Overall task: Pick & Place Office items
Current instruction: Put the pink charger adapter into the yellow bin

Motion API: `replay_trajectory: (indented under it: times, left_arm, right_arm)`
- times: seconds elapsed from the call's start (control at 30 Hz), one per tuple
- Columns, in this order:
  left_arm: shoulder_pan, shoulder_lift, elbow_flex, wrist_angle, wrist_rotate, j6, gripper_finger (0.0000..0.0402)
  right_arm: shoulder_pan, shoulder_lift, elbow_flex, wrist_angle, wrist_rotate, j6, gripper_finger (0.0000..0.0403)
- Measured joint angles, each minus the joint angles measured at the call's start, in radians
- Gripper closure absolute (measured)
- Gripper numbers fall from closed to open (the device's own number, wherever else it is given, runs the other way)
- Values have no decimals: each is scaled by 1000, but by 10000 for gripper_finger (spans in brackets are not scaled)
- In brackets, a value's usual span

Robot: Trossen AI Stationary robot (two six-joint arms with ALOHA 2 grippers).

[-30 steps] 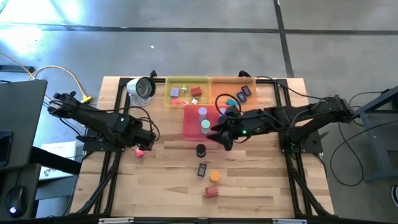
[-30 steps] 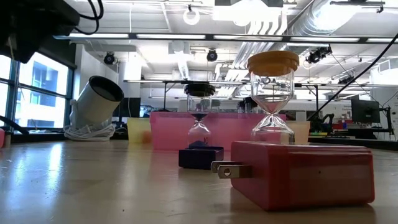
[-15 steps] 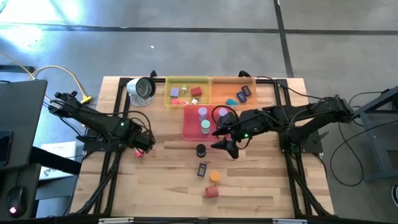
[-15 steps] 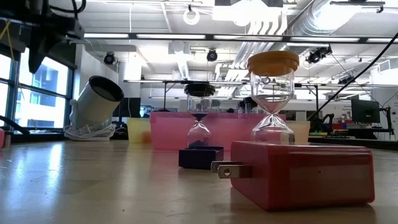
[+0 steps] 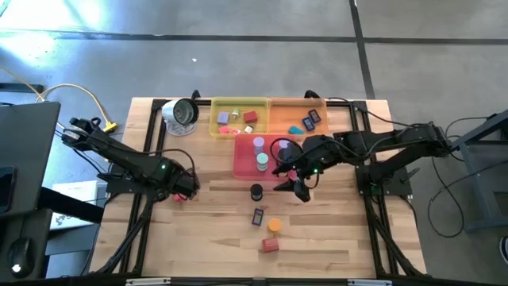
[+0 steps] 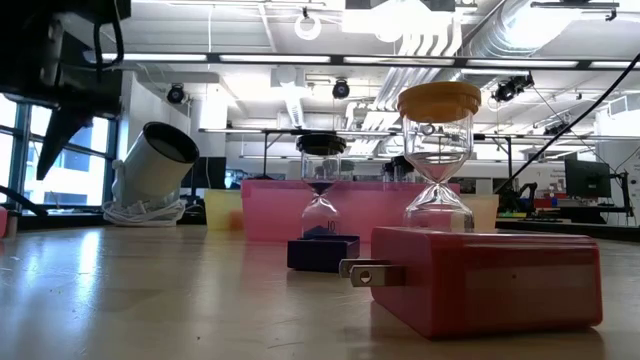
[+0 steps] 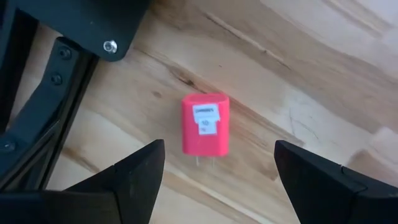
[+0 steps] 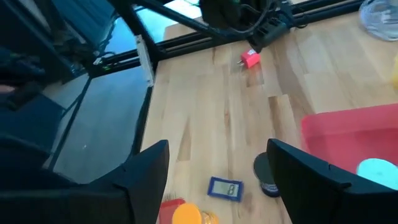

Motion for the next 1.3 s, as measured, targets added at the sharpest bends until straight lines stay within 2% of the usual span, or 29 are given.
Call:
replay_trajectory:
  times: [0.57, 0.73, 1.1, 1.3]
  left_arm:
    - [-16, 0, -194, 214, 21, -56, 114]
    - [-16, 0, -236, 273, 22, -43, 147]
    - [-16, 0, -238, 274, -9, 42, 255]
    - [-16, -3, -237, 308, -80, 138, 259]
  right_arm:
    - [-2, 0, 0, -92, -15, -53, 144]
    - [-2, 0, 0, -103, -15, -59, 144]
    - [-3, 0, 0, -105, -15, -71, 144]
    - [-3, 0, 0, -105, -15, -69, 144]
